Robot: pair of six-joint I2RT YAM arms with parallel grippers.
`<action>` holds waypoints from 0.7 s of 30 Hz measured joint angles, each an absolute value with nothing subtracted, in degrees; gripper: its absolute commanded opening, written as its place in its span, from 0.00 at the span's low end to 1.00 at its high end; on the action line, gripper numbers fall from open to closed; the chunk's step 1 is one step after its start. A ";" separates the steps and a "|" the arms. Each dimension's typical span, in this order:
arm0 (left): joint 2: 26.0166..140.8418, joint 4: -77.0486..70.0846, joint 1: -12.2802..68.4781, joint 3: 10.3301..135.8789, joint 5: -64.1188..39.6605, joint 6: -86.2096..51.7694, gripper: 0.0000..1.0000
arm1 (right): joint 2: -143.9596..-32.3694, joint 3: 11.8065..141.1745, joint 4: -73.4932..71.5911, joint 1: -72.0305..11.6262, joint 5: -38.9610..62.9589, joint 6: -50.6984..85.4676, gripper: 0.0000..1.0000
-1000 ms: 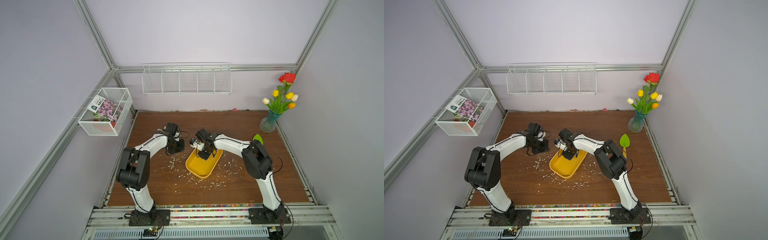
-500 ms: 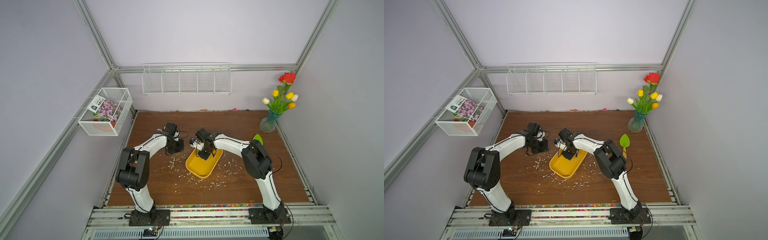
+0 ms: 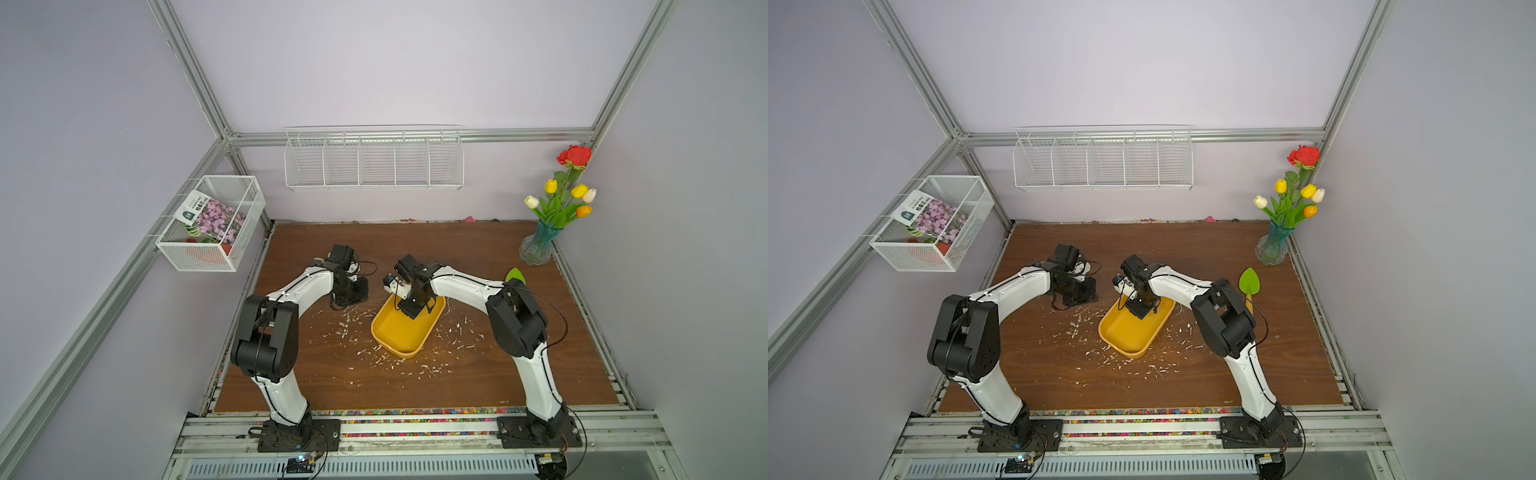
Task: Take out the screws from the storage box
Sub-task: Pick up the screw from the storage box, then place the screw at the center of the board.
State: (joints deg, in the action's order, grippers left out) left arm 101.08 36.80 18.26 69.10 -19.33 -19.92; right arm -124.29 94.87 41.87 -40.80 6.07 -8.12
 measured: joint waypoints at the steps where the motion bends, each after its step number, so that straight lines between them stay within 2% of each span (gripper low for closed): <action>1: 100.79 36.88 18.26 69.45 -19.44 -19.92 0.00 | -123.83 94.83 42.11 -40.47 6.07 -7.86 0.00; 10: 98.96 36.73 19.22 72.27 -21.30 -19.70 0.00 | -108.03 87.96 42.06 -37.19 7.53 -4.10 0.00; 15: 98.87 36.62 24.95 75.53 -20.62 -17.89 0.12 | -97.01 81.89 41.85 -34.24 7.99 -1.21 0.00; 21: 98.91 35.62 31.57 79.20 -20.75 -14.70 0.12 | -88.49 68.82 42.06 -30.00 7.53 1.63 0.00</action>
